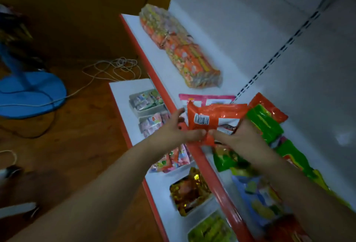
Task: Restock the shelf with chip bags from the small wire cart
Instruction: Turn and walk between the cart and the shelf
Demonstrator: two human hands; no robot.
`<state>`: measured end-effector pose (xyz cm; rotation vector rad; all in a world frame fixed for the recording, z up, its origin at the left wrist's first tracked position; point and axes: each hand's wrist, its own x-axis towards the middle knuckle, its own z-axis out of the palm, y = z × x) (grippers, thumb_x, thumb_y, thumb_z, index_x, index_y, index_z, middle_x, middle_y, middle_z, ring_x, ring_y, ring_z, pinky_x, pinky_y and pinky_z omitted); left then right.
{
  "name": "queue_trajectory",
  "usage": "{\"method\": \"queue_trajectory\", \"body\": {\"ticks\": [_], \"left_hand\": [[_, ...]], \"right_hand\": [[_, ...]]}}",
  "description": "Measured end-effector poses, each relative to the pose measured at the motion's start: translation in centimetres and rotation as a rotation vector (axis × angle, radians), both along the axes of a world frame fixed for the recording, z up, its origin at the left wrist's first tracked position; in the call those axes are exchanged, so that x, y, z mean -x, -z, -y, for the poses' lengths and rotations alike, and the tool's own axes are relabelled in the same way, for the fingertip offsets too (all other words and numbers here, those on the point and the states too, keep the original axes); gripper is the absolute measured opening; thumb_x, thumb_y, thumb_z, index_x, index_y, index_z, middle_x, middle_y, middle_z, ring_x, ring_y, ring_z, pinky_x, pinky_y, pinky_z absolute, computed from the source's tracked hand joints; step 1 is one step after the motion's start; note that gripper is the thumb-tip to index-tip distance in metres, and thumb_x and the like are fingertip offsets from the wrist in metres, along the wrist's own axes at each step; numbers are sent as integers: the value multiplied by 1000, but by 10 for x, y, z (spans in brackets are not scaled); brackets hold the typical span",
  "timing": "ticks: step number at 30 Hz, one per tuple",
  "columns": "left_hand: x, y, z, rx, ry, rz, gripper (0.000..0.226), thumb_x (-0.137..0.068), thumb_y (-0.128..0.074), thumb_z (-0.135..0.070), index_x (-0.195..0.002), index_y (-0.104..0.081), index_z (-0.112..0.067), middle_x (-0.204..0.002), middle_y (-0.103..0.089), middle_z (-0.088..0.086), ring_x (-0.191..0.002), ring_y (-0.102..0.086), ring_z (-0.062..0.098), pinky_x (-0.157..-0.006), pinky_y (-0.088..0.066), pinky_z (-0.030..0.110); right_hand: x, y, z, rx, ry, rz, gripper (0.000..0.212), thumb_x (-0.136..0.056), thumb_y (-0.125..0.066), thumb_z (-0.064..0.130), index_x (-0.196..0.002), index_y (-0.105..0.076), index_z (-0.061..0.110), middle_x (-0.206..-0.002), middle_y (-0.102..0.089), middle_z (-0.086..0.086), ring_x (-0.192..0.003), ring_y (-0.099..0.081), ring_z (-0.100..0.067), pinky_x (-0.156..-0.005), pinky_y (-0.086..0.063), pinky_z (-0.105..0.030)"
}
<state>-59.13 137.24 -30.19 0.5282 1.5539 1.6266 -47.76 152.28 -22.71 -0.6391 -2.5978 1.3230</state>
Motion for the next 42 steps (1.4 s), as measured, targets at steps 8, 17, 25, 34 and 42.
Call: {"method": "queue_trajectory", "body": {"ticks": [8, 17, 25, 34, 42], "left_hand": [[73, 11, -117, 37, -171, -288, 79, -91, -61, -43, -153, -12, -41, -152, -26, 6, -132, -41, 30, -109, -38, 45], [54, 51, -173, 237, 188, -745, 82, -83, -56, -37, -156, -19, -27, -156, -24, 15, -137, -35, 38, -110, -36, 44], [63, 54, -176, 293, 142, -809, 93, -85, -66, -35, -157, -9, -23, -160, -9, 18, -143, -21, 40, -113, -34, 45], [60, 48, -198, 384, 147, -868, 78, -87, -57, -46, -154, -19, -31, -153, -35, 6, -130, -37, 34, -105, -37, 44], [54, 42, -169, 386, 173, -866, 75, -88, -57, -45, -154, -23, -31, -143, -45, 10, -126, -41, 35, -102, -39, 45]], "right_hand": [[80, -1, -164, -1334, -203, 162, 109, -58, -85, 15, -151, -28, 12, -145, -42, -12, -130, -39, -29, -115, -23, -50], [92, 21, -177, -1259, -389, 624, 68, -84, -63, 29, -147, -38, 26, -161, -22, -9, -147, -22, -34, -114, -19, -59], [85, 36, -169, -1132, -414, 586, 63, -89, -60, 30, -148, -35, 30, -157, -29, -13, -132, -43, -35, -106, -42, -46], [85, 24, -193, -1034, -90, 689, 89, -75, -77, 32, -148, -31, 13, -146, -38, -14, -124, -44, -34, -97, -46, -44], [96, 6, -170, -1194, -63, 578, 87, -68, -78, 14, -146, -40, 7, -152, -30, -28, -134, -34, -48, -110, -29, -55]]}}
